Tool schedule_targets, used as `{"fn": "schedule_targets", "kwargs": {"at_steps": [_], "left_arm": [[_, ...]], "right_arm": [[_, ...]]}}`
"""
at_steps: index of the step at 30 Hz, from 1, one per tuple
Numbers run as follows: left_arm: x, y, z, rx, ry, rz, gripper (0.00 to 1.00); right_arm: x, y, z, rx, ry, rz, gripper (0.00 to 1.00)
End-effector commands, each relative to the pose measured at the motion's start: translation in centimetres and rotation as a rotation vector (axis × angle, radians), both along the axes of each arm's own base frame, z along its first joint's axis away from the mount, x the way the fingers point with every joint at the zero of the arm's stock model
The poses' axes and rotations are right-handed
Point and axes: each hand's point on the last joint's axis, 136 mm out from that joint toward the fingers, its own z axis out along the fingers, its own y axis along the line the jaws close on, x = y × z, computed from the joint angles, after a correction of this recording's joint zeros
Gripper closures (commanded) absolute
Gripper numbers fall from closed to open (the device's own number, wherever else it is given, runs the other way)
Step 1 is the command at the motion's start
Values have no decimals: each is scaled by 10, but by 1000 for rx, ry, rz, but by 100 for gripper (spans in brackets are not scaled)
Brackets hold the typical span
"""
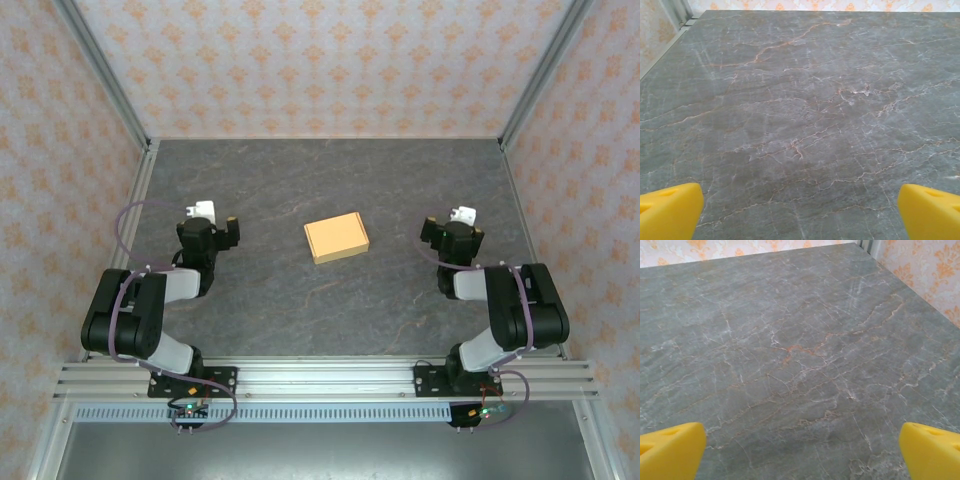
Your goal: Fold the paper box
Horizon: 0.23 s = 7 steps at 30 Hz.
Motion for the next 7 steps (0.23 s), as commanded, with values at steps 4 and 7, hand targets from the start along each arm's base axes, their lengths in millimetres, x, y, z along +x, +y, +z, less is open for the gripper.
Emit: {"fn": "schedule_targets", "kwargs": {"at_steps": [4,7], "left_arm": [[3,-1,6,2,-36,-16,0],[2,0,6,2,-35,-14,0]], "right_arm": [[8,4,7,37,-12,18,1],[7,3,8,36,-23,14,1]]}}
